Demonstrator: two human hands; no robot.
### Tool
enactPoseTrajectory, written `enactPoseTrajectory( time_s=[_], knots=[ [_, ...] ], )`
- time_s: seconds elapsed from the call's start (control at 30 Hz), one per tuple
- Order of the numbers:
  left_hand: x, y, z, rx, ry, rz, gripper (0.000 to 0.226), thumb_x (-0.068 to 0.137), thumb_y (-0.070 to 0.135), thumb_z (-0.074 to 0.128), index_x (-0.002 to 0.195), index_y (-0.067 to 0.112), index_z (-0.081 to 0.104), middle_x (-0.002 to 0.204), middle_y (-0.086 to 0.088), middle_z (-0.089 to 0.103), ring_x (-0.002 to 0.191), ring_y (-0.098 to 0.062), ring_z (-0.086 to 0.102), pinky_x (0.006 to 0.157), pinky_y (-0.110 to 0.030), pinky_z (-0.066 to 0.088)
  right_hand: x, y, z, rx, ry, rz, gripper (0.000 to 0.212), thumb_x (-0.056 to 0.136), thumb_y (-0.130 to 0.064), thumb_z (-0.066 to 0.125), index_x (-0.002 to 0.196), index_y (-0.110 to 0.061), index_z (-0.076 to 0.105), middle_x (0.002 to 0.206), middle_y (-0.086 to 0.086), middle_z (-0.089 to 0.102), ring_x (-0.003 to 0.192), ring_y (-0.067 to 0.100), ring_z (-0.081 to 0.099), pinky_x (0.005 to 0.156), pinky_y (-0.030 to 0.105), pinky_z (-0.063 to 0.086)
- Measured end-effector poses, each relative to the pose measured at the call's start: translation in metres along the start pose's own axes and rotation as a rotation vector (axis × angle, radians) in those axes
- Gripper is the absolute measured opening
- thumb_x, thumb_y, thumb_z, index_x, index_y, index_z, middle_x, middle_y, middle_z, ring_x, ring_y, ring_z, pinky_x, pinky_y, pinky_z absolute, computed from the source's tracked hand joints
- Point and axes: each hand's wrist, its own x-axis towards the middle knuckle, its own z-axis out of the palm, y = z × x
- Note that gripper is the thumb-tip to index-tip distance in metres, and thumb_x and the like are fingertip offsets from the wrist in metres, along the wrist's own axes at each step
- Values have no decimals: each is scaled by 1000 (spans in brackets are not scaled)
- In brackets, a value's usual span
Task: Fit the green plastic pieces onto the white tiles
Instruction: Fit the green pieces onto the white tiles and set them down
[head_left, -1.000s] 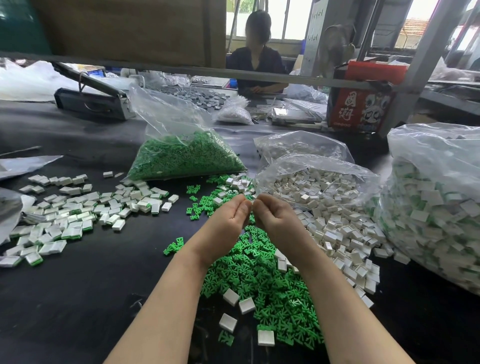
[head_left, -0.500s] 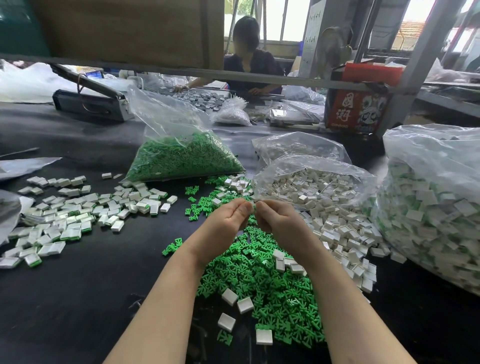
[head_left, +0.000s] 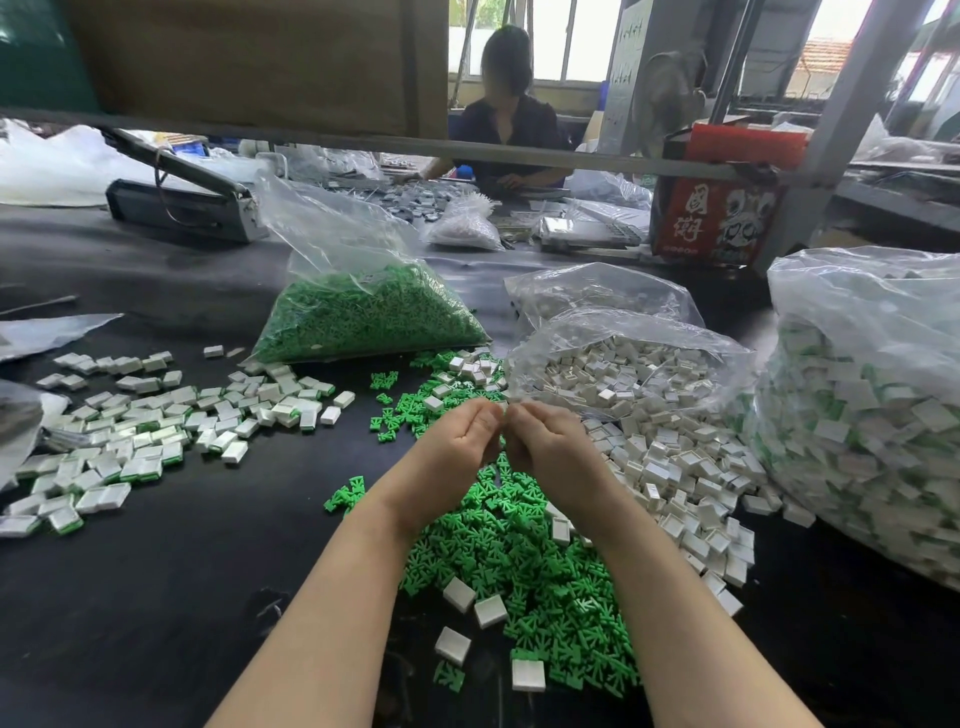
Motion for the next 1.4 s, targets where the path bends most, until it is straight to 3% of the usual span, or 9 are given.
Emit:
enactPoseTrajectory(
  time_s=[0.17,0.3,0.4,0.57,0.63,0.73,0.87,1.03,1.4],
  knots=[
    [0,1,0,-9,-28,10,29,106,15,34,84,19,52,57,27,56,57,10,51,63,-8,43,-2,-1,1,-80,-24,-38,43,104,-15,40,62,-19,48,46,-15,48,46,-1,38,49,17,33],
    [-1,3,-1,-52,-31,7,27,106,18,36,86,18,55,62,22,57,64,5,52,66,-14,46,-4,-7,-3,-262,-16,-93,36,103,-17,39,70,-17,54,60,-11,53,57,6,45,58,30,37],
    [0,2,0,-69,-23,-6,25,105,17,38,90,16,57,73,16,65,78,2,61,75,-16,50,-5,-12,-3,-577,-58,-112,21,97,-18,40,89,-7,56,81,10,63,74,26,55,68,42,46],
    [1,1,1,34,49,37,25,104,18,41,88,13,59,76,8,63,73,-4,57,68,-17,48,-6,-18,4,-821,-44,-89,7,93,-25,42,94,-18,45,88,8,63,80,27,56,68,37,43],
    [1,2,-1,18,73,65,24,103,19,45,83,15,59,70,12,60,68,-4,52,64,-18,45,-3,-16,3,-738,-21,-46,7,95,-23,42,94,-17,47,83,4,58,78,25,54,66,35,41],
    [1,4,-3,-41,112,96,19,100,23,50,88,16,64,71,17,66,69,6,58,66,-8,44,1,-11,1,-328,73,87,22,101,-18,40,92,-11,58,72,3,58,67,20,51,60,33,39],
    [2,5,-2,-199,156,101,20,89,32,55,101,19,65,88,18,73,81,9,64,72,-6,45,1,-7,-5,196,73,272,50,106,-39,32,91,-8,68,63,5,61,52,11,46,51,25,34],
    [2,4,4,-392,131,61,38,86,28,57,117,5,58,97,3,75,91,-9,71,71,-15,52,1,-7,-3,463,-127,293,58,99,-56,32,95,-9,66,70,9,65,53,13,51,53,28,29],
    [2,9,3,-207,309,122,11,90,10,66,91,16,75,80,-18,71,74,-20,62,68,-24,55,2,3,-6,622,-208,172,49,92,-49,50,112,-5,59,77,4,65,58,11,58,54,24,36]
  ],
)
